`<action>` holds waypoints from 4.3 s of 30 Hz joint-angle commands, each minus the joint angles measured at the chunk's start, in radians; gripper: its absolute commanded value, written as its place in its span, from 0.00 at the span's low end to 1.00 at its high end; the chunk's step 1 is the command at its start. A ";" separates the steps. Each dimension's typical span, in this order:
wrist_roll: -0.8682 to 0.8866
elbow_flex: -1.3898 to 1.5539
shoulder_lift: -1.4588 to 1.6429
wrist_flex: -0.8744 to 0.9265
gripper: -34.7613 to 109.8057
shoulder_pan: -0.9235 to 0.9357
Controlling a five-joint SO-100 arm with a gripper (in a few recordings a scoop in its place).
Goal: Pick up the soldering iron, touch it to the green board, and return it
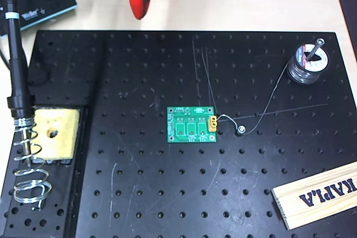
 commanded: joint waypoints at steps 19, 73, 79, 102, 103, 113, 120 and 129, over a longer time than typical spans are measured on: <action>-0.002 0.017 0.008 0.006 0.24 0.000; -0.387 -0.095 0.015 0.046 0.24 0.017; -0.526 -0.230 -0.054 0.011 0.24 0.018; -0.509 -1.118 -1.321 -0.285 0.48 0.178; -0.509 -1.118 -1.342 -0.314 0.49 0.187; -0.518 -1.189 -1.559 -0.445 0.49 0.281; -0.532 -1.313 -1.687 -0.456 0.46 0.330; -0.563 -1.393 -1.753 -0.446 0.43 0.376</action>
